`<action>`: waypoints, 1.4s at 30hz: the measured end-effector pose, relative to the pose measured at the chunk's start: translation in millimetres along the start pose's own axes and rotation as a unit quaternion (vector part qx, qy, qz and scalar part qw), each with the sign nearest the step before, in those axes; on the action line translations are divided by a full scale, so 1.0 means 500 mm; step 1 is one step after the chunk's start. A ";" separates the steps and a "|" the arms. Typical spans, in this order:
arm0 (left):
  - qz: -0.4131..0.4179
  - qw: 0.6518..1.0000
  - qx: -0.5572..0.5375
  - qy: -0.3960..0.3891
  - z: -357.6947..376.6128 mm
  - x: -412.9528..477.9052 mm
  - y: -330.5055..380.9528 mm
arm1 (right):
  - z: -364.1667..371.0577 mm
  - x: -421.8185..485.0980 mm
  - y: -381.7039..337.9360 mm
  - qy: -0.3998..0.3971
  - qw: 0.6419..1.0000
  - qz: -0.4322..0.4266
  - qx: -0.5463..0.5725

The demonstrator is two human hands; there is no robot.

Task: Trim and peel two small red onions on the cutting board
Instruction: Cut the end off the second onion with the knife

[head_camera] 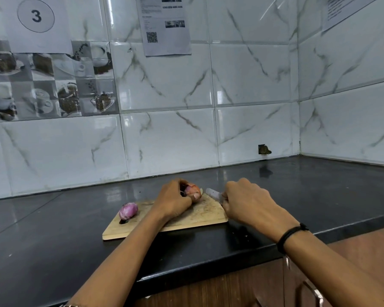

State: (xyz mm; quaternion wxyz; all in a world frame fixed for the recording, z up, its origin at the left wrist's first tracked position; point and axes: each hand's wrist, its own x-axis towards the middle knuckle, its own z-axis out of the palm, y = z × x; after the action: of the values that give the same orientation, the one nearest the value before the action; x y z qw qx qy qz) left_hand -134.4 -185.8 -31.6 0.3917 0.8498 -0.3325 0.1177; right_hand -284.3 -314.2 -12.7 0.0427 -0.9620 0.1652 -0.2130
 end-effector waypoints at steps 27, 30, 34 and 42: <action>-0.022 0.983 -0.176 -0.051 0.012 0.013 -0.025 | 0.068 0.105 0.012 0.002 0.918 0.057 0.392; -0.018 0.979 -0.195 -0.059 0.017 0.020 -0.032 | 0.080 0.118 0.015 -0.039 0.889 0.047 0.454; -0.009 0.979 -0.187 -0.076 0.019 0.025 -0.041 | 0.083 0.122 0.021 -0.072 0.851 0.043 0.518; 0.028 0.992 -0.095 -0.074 0.018 0.022 -0.028 | 0.076 0.121 0.024 -0.105 0.789 0.094 0.598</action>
State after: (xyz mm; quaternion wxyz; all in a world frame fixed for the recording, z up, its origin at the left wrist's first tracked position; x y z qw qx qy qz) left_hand -117.4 -190.9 -40.9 0.4412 0.8057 -0.3938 0.0330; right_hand -220.2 -345.4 -25.0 0.6461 -0.7405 0.0894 -0.1616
